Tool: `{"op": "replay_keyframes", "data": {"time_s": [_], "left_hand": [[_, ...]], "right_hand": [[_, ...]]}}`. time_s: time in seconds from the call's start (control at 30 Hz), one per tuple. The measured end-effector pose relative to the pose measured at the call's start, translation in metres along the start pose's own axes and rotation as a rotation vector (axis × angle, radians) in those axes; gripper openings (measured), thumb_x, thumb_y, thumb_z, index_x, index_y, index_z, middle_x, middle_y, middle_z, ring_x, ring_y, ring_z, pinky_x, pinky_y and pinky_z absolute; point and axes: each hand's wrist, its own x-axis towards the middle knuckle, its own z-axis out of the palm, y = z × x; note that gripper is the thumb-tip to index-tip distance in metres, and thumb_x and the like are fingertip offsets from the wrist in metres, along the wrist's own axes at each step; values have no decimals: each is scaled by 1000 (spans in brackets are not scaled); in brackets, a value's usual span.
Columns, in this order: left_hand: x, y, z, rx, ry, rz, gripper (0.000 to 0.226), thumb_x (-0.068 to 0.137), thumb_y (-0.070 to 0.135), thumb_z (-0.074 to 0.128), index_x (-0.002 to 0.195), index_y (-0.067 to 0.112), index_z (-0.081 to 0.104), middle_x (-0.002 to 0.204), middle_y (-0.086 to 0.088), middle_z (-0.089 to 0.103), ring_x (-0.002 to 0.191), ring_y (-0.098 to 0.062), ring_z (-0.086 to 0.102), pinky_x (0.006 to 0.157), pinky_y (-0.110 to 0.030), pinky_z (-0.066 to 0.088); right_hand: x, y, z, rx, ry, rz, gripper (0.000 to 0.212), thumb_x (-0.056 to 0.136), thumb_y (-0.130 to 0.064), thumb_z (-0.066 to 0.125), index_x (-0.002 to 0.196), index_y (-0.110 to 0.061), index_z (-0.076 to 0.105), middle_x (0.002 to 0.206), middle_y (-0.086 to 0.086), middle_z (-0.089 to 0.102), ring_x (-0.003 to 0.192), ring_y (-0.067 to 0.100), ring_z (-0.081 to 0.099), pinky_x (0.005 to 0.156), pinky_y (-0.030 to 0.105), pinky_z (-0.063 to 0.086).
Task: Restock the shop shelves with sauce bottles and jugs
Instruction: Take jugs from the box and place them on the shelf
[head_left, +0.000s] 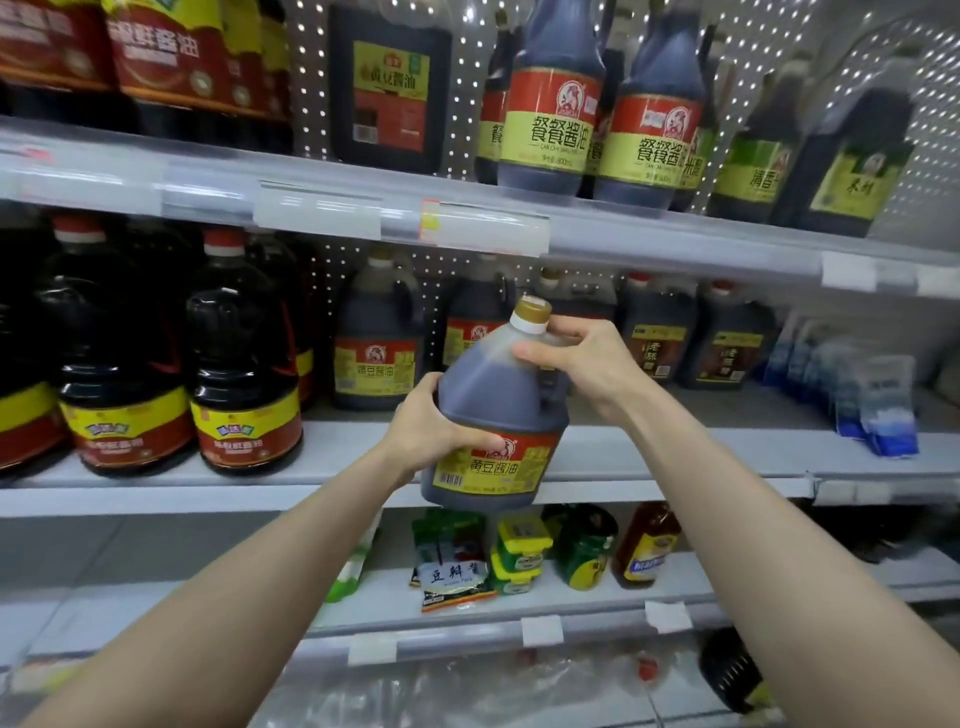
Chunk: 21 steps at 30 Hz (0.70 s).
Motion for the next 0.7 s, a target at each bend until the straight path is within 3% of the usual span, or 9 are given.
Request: {"op": "replay_keyframes", "data": {"time_s": [0.1,0.23,0.37,0.47,0.57,0.7], "left_hand": [[26,-5,7,21,-1,-20,91,44,25,96,120,23,46,111,3,63,99,-18,64,83,-43,57],[63,-12,18,-3,30,-65,87,46,22,95,118,17,47,109,1,63,98,-18,65,80,-40,59],[95,-15,26,-35,57,-116,112,24,41,97,122,9,54,106,0,69,93,-17,68,75,-34,60],[114,-17,32,-73,112,-108,96,39,23,97,121,20,48,109,1,67,95,-17,67,76,-32,59],[125,-21,36,-101,140,-100,90,49,13,94,120,27,41,113,1,64,100,-18,65,80,-33,58],[132,-26,35,-115,162,-83,90,53,8,92,126,23,40,103,8,61,87,-4,62,63,-16,54]], "right_hand": [[28,16,-8,-12,12,2,35,77,-9,78,111,-10,70,100,2,72,82,8,67,61,16,53],[71,34,-16,-67,3,-9,30,76,-13,79,104,-14,70,98,0,71,91,13,66,71,20,52],[108,47,-23,-99,-16,-11,31,75,-16,80,105,-17,71,98,-4,71,100,16,65,88,31,52],[131,52,-26,-127,-40,-16,35,77,-17,79,110,-13,69,106,-1,70,106,19,62,97,36,47],[148,56,-26,-174,-67,-32,40,79,-22,77,116,-13,66,110,-4,66,102,15,58,86,28,44],[163,65,-23,-214,-122,-100,38,83,-22,74,118,-13,65,101,-7,63,79,-1,54,62,4,41]]}}
